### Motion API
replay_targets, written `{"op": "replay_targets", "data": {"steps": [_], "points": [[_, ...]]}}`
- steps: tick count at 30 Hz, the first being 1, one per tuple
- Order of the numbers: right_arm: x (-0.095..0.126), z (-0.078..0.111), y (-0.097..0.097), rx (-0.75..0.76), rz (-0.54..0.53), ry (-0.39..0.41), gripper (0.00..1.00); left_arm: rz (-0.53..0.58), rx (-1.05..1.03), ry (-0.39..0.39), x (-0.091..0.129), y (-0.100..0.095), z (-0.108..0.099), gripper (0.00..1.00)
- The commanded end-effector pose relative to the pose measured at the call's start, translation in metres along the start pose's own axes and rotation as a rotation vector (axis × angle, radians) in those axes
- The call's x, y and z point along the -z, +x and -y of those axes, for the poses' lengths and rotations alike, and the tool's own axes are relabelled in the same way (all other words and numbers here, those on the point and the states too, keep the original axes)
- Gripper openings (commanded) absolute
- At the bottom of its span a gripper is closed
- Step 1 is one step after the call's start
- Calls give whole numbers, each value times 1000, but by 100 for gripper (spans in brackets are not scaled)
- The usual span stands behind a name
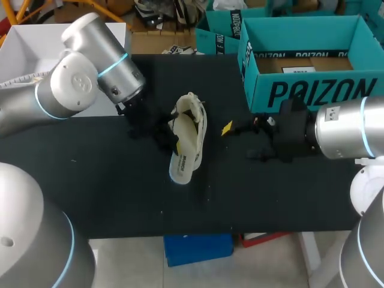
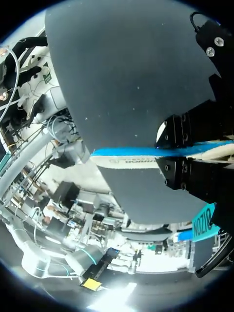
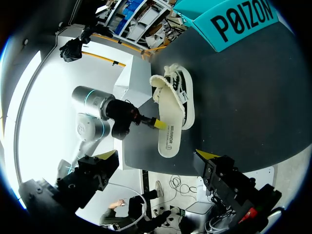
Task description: Take the shoe out of the shoebox, open the shoe tongue, remove and reinsert the insole, then place the shoe into the shoebox
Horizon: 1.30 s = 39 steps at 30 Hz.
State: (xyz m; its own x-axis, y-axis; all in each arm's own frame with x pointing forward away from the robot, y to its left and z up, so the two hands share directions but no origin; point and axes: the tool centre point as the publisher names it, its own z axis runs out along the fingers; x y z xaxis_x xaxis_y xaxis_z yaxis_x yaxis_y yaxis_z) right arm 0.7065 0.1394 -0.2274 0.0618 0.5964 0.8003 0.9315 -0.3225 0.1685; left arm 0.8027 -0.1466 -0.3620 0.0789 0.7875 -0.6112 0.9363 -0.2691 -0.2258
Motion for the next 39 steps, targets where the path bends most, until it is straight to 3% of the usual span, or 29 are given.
{"op": "replay_targets", "data": {"steps": [1, 5, 11, 21, 39], "points": [[0, 0, 1, 0, 1, 0, 100, -14, 1, -74, 4, -2, 7, 0], [0, 0, 1, 0, 1, 0, 100, 40, 23, -61, 11, -3, 9, 0], [0, 0, 1, 0, 1, 0, 100, 177, 91, 39, 19, -9, 25, 0], [0, 0, 1, 0, 1, 0, 100, 282, 167, 139, 20, -9, 35, 0], [0, 0, 1, 0, 1, 0, 100, 311, 211, 200, 22, -27, 2, 0]]}}
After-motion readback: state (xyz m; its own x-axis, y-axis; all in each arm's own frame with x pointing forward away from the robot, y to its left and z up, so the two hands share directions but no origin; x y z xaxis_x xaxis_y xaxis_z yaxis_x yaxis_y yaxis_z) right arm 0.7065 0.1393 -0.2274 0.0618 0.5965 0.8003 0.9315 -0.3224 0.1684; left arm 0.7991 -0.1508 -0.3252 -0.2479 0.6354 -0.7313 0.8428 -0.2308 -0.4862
